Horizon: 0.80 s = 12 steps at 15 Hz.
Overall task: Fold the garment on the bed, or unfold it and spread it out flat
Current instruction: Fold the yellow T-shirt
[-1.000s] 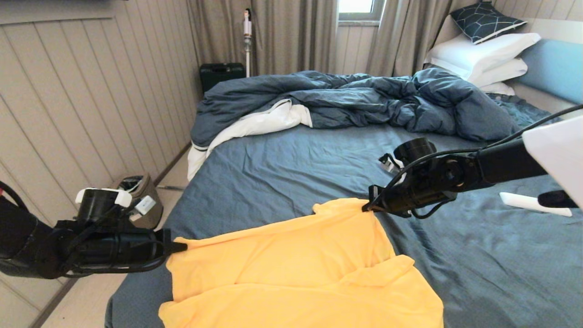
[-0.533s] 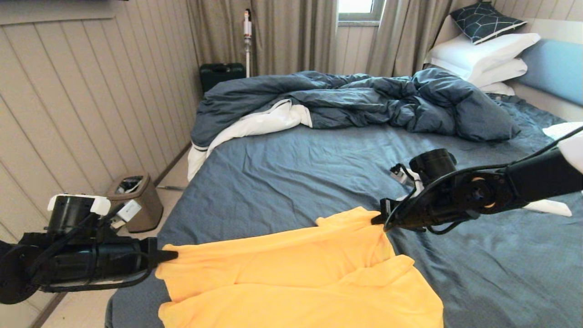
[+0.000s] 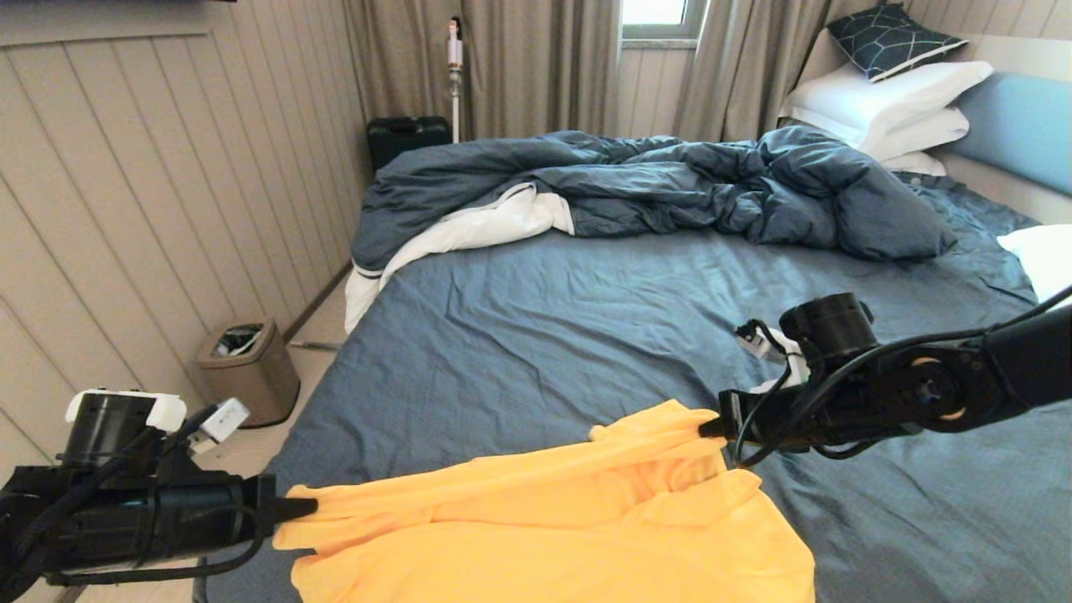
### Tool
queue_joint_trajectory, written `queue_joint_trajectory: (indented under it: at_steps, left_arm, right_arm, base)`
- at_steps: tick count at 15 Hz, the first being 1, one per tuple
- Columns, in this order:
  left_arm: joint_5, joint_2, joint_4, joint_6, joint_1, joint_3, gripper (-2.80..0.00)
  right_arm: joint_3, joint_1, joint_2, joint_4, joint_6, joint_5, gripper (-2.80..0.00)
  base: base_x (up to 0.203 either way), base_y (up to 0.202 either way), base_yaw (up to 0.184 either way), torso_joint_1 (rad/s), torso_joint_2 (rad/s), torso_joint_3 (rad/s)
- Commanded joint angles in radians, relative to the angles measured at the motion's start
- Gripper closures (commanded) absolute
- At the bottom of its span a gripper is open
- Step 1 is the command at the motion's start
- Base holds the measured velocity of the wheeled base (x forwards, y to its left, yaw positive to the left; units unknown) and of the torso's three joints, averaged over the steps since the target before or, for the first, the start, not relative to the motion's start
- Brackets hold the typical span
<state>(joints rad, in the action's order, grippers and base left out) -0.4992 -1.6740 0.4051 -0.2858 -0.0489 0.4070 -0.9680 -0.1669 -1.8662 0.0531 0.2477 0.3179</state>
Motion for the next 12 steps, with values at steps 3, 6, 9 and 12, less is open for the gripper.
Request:
queue_joint_trajectory:
  at_steps: [3,6,9,12]
  left_arm:
    - [-0.004,-0.006,0.004,-0.004,0.000,-0.036,0.00]
    - [-0.005,0.002,0.004,-0.004,0.000,-0.063,0.00]
    - [-0.004,0.005,0.004,-0.003,-0.002,-0.077,-2.80]
    - [-0.007,0.024,0.004,-0.003,-0.001,-0.076,-2.80]
  right_arm:
    - [0.071,-0.003,-0.018,0.053,0.001,0.001,0.00]
    - [0.118,-0.003,-0.018,0.091,0.002,0.004,0.00]
    - [0.162,-0.001,-0.019,0.126,-0.005,0.001,-2.80]
    - [0.169,0.001,-0.011,0.133,-0.016,0.004,-2.80]
  base:
    - [0.000,0.000,0.000,0.000,0.00,0.000]
    - [0.000,0.000,0.000,0.000,0.00,0.000]
    - [0.000,0.000,0.000,0.000,0.00,0.000]
    - [0.000,0.000,0.000,0.000,0.00,0.000]
